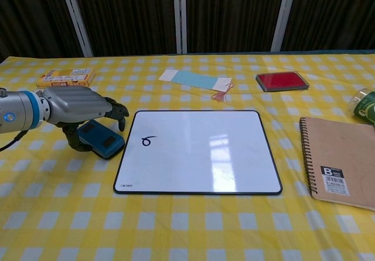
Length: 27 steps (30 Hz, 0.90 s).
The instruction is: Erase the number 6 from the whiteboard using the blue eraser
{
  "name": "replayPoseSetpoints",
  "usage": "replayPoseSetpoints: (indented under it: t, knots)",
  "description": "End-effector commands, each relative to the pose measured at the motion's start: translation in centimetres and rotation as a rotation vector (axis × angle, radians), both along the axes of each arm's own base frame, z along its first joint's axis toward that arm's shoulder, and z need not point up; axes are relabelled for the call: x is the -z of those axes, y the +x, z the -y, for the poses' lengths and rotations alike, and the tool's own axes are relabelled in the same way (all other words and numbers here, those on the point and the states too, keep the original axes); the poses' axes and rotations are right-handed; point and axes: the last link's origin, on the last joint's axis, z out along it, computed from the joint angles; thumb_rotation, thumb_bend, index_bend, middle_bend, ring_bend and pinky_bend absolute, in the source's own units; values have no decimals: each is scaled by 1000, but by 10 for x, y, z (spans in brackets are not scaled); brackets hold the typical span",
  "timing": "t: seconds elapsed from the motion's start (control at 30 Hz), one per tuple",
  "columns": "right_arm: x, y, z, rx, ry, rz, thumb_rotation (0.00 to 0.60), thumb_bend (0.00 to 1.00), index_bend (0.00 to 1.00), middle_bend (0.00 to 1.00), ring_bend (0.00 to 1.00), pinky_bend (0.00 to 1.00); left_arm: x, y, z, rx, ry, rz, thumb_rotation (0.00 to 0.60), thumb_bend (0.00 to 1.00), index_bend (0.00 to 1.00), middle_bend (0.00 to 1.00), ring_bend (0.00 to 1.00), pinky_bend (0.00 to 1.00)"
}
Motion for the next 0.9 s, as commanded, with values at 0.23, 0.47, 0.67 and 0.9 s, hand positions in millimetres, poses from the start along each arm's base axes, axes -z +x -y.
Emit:
replayPoseSetpoints:
  t: [0.23, 0.47, 0.67, 0.9]
  knots:
    - [-6, -1, -1, -4, -22, 21, 600, 82, 36, 0, 0, 0, 7, 4, 0, 3, -8, -8, 600, 327, 311, 123, 120, 198]
    - [-10, 0, -2, -16, -46, 40, 600, 81, 36, 0, 0, 0, 8, 12, 1, 43, 65, 46, 600, 464, 724, 496, 433, 432]
    - [-12, 0, -3, -23, -59, 57, 600, 82, 36, 0, 0, 0, -1, 26, 0, 115, 153, 187, 600, 515, 853, 621, 556, 545]
    - [-12, 0, -2, -24, -63, 71, 600, 81, 36, 0, 0, 0, 2, 39, -2, 142, 168, 268, 600, 514, 860, 626, 561, 556]
